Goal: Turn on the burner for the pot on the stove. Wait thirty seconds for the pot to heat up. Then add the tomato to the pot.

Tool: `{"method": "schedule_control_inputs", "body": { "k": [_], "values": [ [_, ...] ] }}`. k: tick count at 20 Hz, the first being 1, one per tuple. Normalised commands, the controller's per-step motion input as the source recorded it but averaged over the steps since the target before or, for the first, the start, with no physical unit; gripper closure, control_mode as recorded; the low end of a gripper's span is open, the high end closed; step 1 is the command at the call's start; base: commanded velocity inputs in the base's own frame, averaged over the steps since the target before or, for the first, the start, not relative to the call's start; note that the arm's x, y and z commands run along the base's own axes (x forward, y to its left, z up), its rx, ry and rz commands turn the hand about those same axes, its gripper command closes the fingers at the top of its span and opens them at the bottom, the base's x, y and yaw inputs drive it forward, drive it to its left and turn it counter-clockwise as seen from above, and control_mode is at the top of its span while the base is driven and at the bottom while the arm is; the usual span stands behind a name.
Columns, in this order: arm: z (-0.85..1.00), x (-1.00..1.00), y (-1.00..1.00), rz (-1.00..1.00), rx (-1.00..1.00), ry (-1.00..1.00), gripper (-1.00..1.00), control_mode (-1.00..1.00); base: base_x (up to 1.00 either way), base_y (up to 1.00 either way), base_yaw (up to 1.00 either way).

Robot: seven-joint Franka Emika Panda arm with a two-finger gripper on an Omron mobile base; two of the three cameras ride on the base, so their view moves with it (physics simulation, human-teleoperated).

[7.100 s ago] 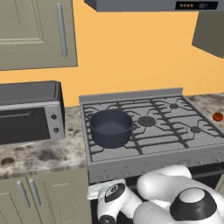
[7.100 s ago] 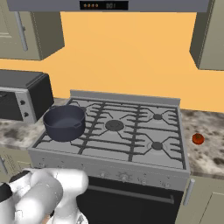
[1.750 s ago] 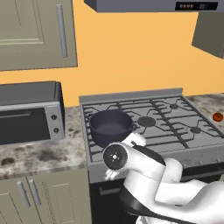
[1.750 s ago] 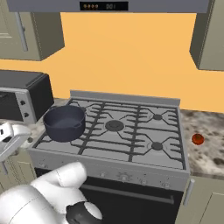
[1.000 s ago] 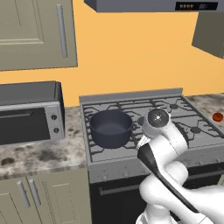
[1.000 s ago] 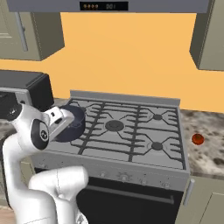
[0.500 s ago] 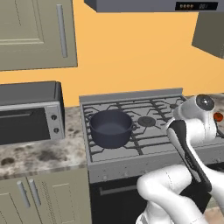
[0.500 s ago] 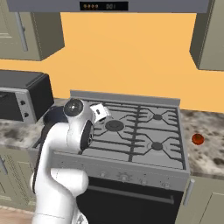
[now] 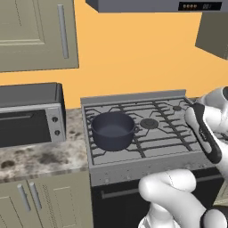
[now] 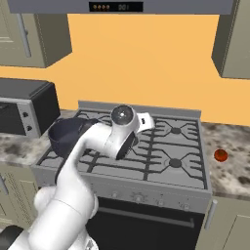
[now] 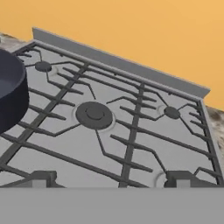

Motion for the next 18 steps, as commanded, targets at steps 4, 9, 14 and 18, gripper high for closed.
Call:
{"method": "schedule_control_inputs", "body": {
  "k": [4,9,14,18],
  "values": [
    [0.02,0.31,-0.18,-0.35,0.00,0.00,-1.00,-1.00,0.00,0.00,0.00],
    [0.00,0.02,-0.13,-0.24,0.00,0.00,-1.00,-1.00,0.00,0.00,0.00],
    [0.00,0.00,-0.07,0.00,0.00,0.01,-1.00,-1.00,0.00,0.00,0.00],
    [0.00,0.00,-0.28,0.00,0.00,0.01,-1.00,-1.00,0.00,0.00,0.00]
  ]
}}
